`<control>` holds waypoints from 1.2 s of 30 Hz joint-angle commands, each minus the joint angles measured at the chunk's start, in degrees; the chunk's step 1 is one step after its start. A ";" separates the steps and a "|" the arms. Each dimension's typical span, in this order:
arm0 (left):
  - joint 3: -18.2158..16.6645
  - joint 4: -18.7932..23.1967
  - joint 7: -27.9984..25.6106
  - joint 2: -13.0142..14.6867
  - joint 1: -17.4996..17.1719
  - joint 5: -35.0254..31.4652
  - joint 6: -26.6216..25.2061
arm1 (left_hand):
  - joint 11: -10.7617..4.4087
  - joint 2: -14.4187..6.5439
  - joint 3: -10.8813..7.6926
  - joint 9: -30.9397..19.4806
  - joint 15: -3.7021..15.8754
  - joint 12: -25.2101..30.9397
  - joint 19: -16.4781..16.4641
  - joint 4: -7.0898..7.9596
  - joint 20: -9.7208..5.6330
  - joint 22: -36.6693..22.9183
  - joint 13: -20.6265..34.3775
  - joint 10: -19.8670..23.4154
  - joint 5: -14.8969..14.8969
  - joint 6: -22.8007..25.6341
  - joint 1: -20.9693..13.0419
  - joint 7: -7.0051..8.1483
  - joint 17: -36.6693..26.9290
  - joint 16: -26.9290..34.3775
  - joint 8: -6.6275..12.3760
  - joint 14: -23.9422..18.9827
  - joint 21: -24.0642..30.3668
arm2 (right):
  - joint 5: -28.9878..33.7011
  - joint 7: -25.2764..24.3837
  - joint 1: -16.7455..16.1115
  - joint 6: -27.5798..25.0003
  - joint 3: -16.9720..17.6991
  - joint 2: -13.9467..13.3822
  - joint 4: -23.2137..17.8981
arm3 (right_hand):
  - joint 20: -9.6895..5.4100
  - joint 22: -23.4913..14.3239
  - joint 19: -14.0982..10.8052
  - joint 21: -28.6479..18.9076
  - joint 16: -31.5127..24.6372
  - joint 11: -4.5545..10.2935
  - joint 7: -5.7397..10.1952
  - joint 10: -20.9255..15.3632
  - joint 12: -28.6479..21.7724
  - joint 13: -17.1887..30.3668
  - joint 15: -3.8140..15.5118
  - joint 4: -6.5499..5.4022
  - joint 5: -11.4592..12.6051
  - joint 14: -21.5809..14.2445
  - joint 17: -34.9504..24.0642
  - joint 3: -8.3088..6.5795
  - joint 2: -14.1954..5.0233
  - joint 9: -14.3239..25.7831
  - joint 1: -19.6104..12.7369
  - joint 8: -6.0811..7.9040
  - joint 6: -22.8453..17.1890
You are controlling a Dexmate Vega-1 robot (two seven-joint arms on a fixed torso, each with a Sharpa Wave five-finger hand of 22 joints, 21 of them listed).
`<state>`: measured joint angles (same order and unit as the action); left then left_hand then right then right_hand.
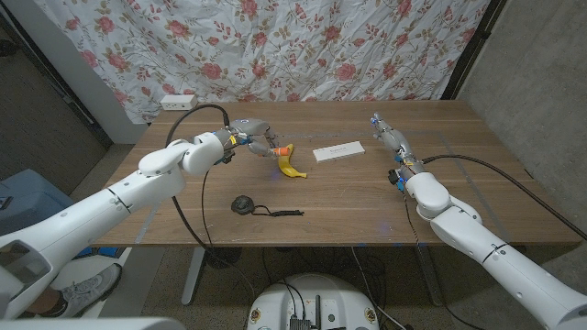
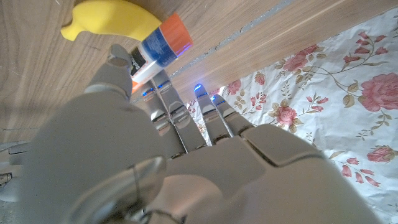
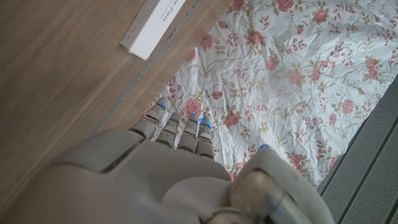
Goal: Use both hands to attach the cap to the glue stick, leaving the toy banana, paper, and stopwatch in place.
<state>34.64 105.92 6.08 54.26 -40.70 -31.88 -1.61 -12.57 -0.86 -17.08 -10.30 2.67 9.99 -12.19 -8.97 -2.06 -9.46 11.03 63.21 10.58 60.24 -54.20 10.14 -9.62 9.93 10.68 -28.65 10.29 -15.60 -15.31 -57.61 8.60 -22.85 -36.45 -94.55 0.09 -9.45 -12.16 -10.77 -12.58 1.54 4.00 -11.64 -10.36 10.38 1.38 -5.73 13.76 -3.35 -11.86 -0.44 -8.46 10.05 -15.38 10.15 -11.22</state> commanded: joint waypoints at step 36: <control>1.75 -6.74 3.21 2.11 1.66 -10.76 7.49 | -0.32 -1.26 0.06 -1.60 8.66 0.44 1.23 -0.25 -0.14 -0.26 0.16 -2.90 0.32 -1.91 0.03 1.02 -0.07 0.28 0.83 1.26 0.25 | -11.25 2.60 0.71 16.33 1.42 10.86 12.68 | -0.41 -0.09 0.49 0.26 -0.08 -1.39 -0.89 1.61 -0.27 0.12 -0.84 -1.54 0.80 -1.40 -0.07 -0.51 -0.47 0.03 2.51 0.08 3.05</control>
<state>35.47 99.00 9.50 56.66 -38.56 -37.91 7.86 -12.88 -1.49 -16.83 -10.30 2.56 10.15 -11.38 -9.21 -2.04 -9.46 11.07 60.65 10.63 58.61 -54.82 11.15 -9.62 9.93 10.71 -27.52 10.29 -25.06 -14.06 -57.42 21.59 -21.61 -27.53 -84.84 -0.21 -9.48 -11.85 -10.78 -12.58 0.21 3.08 -9.70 -10.36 10.40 0.09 -6.90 14.20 -4.63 -11.86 -0.99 -8.68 10.05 -12.59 9.93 -8.25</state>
